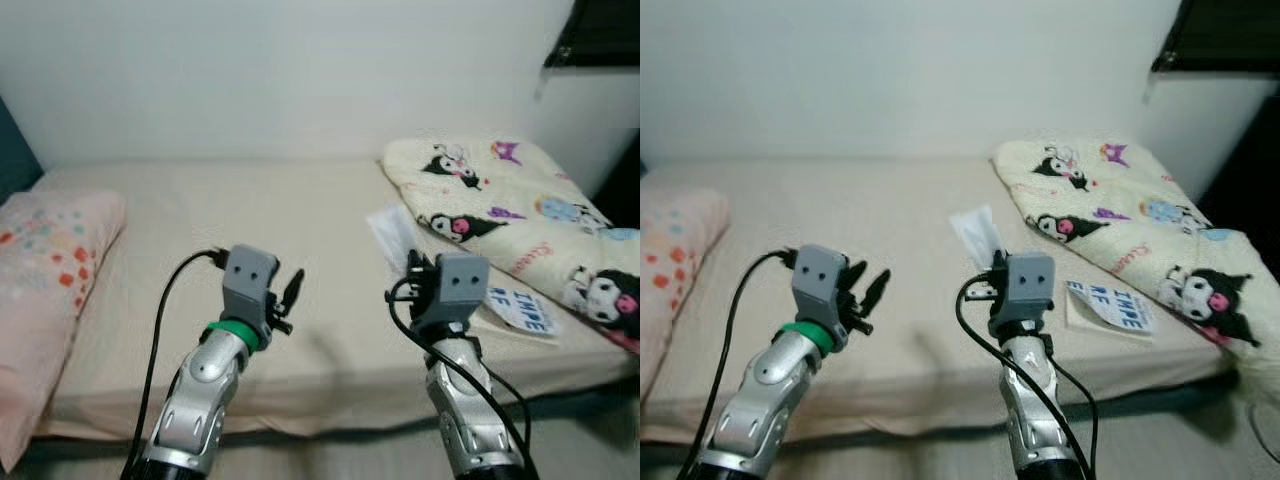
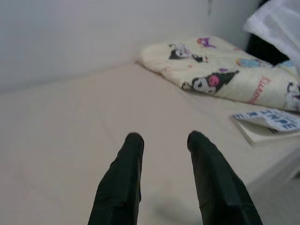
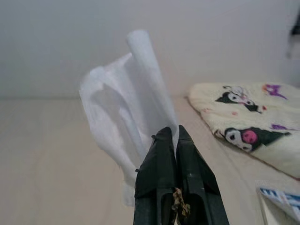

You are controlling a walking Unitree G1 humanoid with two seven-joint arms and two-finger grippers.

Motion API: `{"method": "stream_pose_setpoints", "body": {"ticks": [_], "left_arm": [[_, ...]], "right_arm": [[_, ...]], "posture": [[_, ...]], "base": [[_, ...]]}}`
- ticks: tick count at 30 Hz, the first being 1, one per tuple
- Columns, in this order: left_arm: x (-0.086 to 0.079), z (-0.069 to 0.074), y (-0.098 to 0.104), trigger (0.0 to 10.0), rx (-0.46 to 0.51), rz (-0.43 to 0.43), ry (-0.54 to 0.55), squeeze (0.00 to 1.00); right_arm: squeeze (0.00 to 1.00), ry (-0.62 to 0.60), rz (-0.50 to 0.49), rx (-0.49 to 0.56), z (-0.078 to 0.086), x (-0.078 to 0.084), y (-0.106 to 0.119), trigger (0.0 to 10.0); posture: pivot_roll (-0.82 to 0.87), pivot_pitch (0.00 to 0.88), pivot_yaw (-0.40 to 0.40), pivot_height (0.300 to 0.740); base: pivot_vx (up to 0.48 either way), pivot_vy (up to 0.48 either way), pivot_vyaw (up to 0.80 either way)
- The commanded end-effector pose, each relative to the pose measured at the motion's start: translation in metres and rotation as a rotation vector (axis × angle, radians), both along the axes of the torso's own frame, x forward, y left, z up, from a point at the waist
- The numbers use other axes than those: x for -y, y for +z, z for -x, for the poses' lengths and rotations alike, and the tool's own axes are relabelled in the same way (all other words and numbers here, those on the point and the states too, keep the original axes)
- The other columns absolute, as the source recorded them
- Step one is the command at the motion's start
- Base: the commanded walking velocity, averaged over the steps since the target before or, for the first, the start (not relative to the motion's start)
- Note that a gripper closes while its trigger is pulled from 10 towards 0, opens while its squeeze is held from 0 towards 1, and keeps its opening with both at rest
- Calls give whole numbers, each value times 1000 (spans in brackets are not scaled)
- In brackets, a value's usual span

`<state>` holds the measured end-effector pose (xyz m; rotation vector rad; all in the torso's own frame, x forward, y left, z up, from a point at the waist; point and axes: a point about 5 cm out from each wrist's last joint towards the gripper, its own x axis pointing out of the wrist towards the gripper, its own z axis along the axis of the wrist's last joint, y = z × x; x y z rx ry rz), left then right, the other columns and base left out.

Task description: Clean up the room

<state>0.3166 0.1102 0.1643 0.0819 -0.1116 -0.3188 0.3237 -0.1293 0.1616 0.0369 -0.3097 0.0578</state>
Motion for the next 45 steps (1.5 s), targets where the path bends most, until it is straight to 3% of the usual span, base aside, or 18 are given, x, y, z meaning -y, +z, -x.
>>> {"method": "stream_pose_setpoints", "body": {"ticks": [1, 10, 19, 27, 45], "left_arm": [[-1, 0, -3, 10000, -11, -13, 6, 0], [-2, 0, -3, 10000, -10, -13, 7, 0], [-4, 0, -6, 10000, -41, -37, 20, 0], [-6, 0, -10, 10000, -84, -74, 8, 0], [-8, 2, -14, 10000, -88, -121, 7, 0]], "right_arm": [[0, 9, -1, -14, 1, -2, -3, 10000], [0, 21, 0, -14, 0, -3, -3, 10000], [0, 28, -10, -15, 1, -2, -4, 10000], [0, 65, -18, -28, 3, -12, -9, 10000], [0, 97, -23, -33, 4, -19, -11, 10000]], "posture": [[-102, 39, 51, 715], [-101, 39, 52, 715], [-99, 43, 53, 715], [-99, 46, 58, 715], [-97, 48, 64, 715]], "base": [[-337, 0, 0], [-333, 0, 118], [0, 0, 754], [0, 0, 742], [0, 0, 738]]}}
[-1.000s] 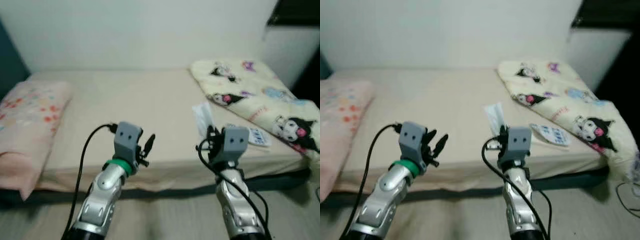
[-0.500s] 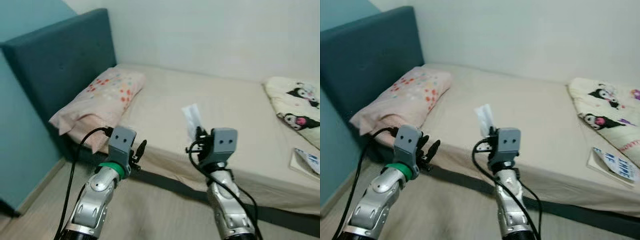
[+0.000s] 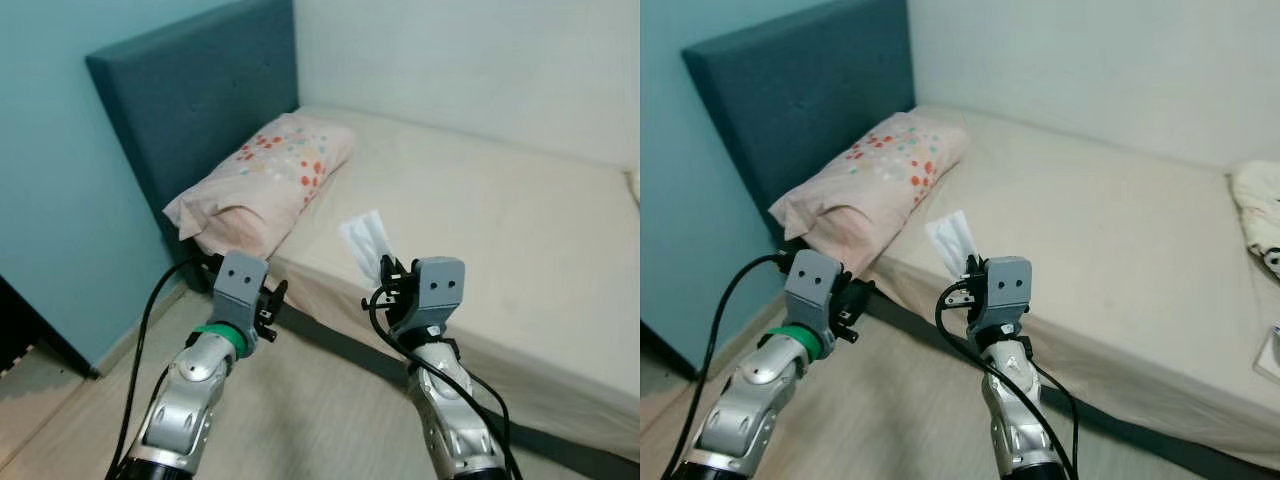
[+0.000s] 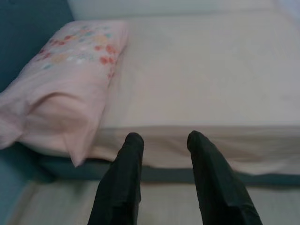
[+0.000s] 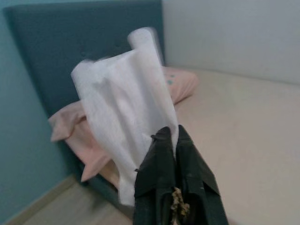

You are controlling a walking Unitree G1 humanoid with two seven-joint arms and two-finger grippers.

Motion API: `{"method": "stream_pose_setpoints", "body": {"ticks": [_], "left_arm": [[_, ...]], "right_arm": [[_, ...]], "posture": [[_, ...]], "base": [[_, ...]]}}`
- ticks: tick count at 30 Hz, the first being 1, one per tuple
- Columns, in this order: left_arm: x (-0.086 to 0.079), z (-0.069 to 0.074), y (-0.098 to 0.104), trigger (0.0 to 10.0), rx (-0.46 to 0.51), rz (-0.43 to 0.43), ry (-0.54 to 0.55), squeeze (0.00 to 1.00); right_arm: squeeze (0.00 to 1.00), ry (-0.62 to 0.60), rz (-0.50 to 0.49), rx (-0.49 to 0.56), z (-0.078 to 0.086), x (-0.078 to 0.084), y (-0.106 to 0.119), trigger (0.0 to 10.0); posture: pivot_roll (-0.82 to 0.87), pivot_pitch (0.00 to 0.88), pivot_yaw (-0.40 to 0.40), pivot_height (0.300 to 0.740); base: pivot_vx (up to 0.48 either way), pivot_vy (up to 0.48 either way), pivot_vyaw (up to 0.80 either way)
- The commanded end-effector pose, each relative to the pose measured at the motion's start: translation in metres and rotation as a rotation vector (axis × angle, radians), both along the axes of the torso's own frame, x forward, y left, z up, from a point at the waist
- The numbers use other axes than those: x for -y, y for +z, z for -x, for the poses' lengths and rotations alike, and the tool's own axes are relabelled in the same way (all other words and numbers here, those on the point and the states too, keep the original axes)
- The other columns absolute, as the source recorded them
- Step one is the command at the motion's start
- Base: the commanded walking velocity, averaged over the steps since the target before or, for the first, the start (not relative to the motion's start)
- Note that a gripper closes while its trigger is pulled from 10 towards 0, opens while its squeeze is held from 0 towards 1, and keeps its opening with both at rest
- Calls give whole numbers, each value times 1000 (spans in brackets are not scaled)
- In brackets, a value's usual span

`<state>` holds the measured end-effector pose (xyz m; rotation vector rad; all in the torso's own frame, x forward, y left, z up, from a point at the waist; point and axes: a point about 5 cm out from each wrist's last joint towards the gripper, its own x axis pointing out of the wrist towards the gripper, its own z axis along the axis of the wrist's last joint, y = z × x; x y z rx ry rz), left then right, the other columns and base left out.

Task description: Clean up the room

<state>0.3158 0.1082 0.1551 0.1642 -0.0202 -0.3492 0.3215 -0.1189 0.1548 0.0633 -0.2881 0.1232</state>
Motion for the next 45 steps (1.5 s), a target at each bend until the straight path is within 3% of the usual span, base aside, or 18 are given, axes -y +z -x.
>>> {"method": "stream_pose_setpoints", "body": {"ticks": [1, 8, 11, 45], "left_arm": [[-11, 2, -5, 10000, -11, -26, 33, 0], [-23, 5, -16, 10000, -12, -75, 78, 0], [-30, 13, -22, 10000, -19, -96, 93, 0], [-36, 9, -16, 10000, 19, -104, 149, 0]], "right_arm": [[0, 32, -7, -15, 2, -9, -5, 10000], [0, 67, 14, -55, 5, -12, -17, 10000], [0, 107, 4, -74, 7, -16, -21, 10000], [0, 240, -10, -66, 6, -34, -19, 10000]], "posture": [[-96, 48, 64, 715], [-92, 48, 63, 715], [-86, 49, 61, 715], [-66, 24, 56, 715]], "base": [[0, 0, 738], [0, 0, 732], [0, 0, 723], [0, 0, 705]]}}
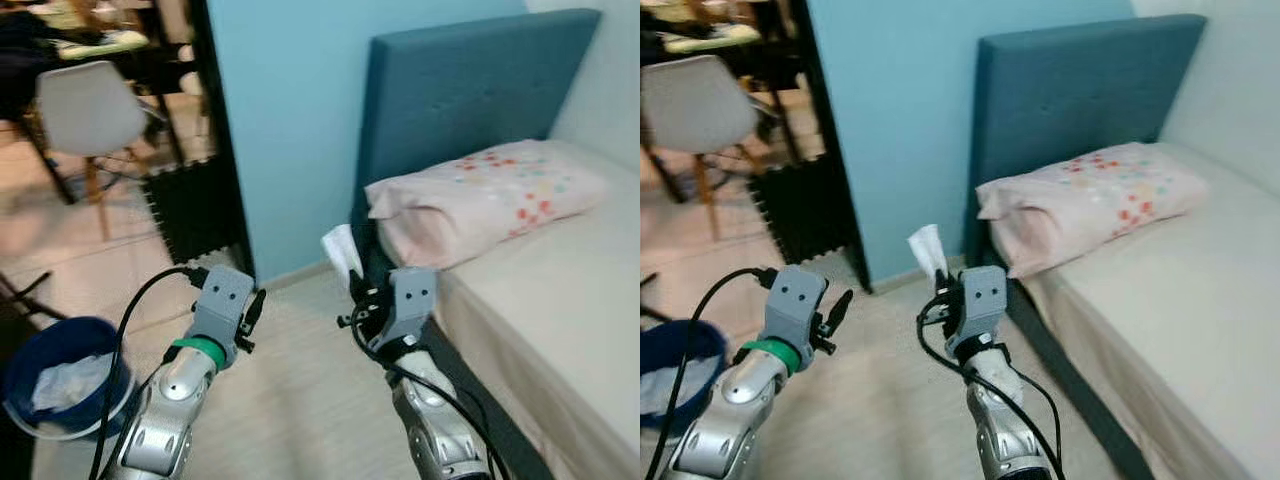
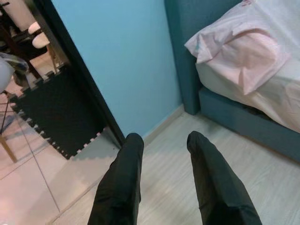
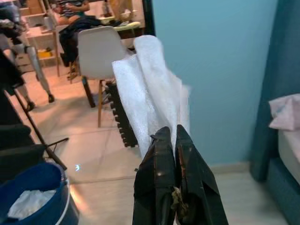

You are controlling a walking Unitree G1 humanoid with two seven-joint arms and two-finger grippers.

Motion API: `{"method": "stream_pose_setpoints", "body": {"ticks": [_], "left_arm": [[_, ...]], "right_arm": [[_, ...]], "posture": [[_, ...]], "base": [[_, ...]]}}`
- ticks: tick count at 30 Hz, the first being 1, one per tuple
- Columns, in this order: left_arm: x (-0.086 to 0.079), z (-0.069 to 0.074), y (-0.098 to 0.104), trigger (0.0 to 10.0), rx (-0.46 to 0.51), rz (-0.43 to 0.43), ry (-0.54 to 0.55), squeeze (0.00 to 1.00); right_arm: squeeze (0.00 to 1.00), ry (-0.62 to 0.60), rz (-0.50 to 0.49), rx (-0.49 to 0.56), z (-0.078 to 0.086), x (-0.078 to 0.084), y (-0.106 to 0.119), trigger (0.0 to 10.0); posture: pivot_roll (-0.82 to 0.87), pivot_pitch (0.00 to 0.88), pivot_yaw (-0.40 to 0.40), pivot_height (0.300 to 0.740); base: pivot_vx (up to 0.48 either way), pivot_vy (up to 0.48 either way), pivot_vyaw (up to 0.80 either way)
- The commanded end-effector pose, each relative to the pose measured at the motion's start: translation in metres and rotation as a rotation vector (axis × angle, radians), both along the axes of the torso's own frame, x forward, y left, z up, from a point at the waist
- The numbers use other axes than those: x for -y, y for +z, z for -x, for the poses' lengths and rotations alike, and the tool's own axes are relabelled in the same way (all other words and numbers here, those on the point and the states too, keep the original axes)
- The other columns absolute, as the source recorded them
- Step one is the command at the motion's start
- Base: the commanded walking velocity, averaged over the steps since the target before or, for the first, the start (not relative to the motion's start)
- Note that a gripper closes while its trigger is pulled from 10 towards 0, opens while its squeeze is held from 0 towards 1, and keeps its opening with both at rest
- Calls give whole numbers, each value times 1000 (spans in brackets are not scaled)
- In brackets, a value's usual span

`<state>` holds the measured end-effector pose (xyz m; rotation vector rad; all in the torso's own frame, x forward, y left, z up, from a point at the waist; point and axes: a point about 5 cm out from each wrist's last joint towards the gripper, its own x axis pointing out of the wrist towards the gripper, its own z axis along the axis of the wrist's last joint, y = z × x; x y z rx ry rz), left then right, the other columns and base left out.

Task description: Clean up the room

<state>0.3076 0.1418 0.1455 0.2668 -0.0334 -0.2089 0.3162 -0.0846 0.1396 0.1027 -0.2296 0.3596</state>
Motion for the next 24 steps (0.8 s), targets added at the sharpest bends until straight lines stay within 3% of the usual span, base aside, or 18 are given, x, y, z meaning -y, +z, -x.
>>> {"method": "stream_pose_setpoints", "body": {"ticks": [1, 24], "left_arm": [[-3, 1, -6, 10000, -23, -6, 12, 0], [-4, -4, -6, 10000, -20, -18, 46, 0]], "right_arm": [[0, 0, -6, -17, 1, 0, -4, 10000], [0, 37, -24, -12, 4, -4, -3, 10000]], "posture": [[-66, 24, 56, 715], [-70, 37, 58, 715]], "base": [[0, 0, 700], [0, 0, 695]]}}
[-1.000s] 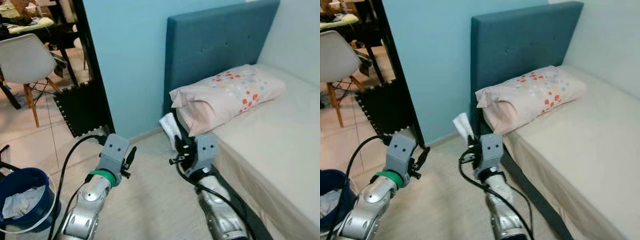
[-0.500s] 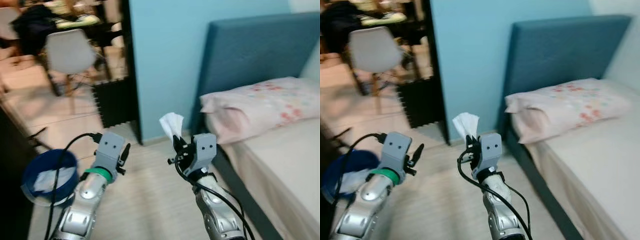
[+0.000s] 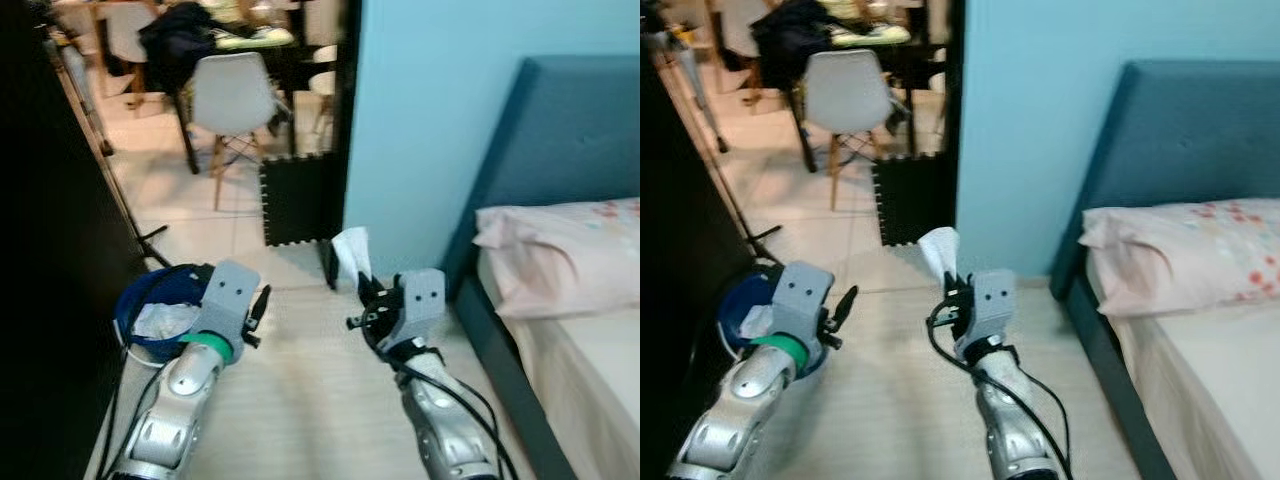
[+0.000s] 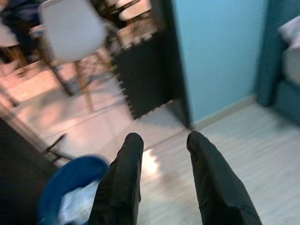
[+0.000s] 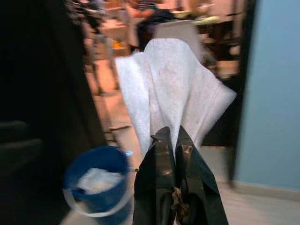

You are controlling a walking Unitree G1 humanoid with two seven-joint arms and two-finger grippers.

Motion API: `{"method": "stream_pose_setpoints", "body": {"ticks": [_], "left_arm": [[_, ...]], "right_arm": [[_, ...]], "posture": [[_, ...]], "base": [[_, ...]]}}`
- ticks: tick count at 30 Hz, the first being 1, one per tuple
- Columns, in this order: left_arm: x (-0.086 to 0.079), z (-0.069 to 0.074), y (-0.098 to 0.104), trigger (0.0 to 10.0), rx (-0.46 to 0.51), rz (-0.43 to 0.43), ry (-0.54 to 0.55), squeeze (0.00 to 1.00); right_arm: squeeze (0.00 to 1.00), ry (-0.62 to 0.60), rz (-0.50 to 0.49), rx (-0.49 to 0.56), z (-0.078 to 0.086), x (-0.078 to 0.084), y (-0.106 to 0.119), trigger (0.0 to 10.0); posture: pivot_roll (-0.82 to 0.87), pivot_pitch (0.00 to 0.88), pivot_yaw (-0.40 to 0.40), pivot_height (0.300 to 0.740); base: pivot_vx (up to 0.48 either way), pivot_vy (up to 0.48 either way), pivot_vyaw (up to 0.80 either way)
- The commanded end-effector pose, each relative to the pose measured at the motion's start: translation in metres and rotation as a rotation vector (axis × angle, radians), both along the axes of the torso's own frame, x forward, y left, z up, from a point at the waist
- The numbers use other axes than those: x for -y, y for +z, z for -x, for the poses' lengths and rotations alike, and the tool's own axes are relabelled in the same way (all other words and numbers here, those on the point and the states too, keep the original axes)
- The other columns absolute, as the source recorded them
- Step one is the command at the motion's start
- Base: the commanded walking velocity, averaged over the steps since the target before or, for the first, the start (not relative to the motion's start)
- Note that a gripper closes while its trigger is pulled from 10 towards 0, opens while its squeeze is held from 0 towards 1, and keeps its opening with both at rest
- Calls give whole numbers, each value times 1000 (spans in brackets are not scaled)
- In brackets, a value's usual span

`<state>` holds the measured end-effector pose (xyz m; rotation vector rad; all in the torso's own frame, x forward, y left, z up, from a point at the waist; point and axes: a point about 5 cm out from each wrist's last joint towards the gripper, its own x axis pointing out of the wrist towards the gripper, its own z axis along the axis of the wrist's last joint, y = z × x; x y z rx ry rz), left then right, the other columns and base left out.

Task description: Clean up the room

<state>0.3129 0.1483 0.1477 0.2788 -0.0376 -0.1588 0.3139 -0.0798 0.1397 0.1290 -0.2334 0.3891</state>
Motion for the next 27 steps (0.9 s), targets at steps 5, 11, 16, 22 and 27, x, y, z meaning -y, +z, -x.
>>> {"method": "stream_pose_setpoints", "body": {"ticks": [5, 11, 16, 22, 27], "left_arm": [[4, 1, -8, 10000, -26, -10, -5, 0], [5, -2, -8, 10000, -26, -14, 5, 0], [6, -3, -8, 10000, -25, -15, 4, 0], [6, -3, -8, 10000, -25, -16, 7, 0], [6, -3, -9, 10000, -25, -17, 9, 0]], "right_arm": [[0, -3, -4, -15, 2, 0, -2, 10000], [0, -5, -35, -19, 1, 1, 0, 10000], [0, 8, -24, -18, 2, 0, -1, 10000], [0, 2, -25, -15, 1, 2, -1, 10000], [0, 11, -34, -17, 2, 1, 0, 10000]], "posture": [[-71, 39, 58, 715], [-74, 41, 59, 715], [-74, 42, 61, 715], [-73, 43, 61, 715], [-73, 43, 62, 715]], "base": [[148, 0, 270], [426, 0, 0], [427, 0, 0], [426, 0, 597], [420, 0, 131]]}}
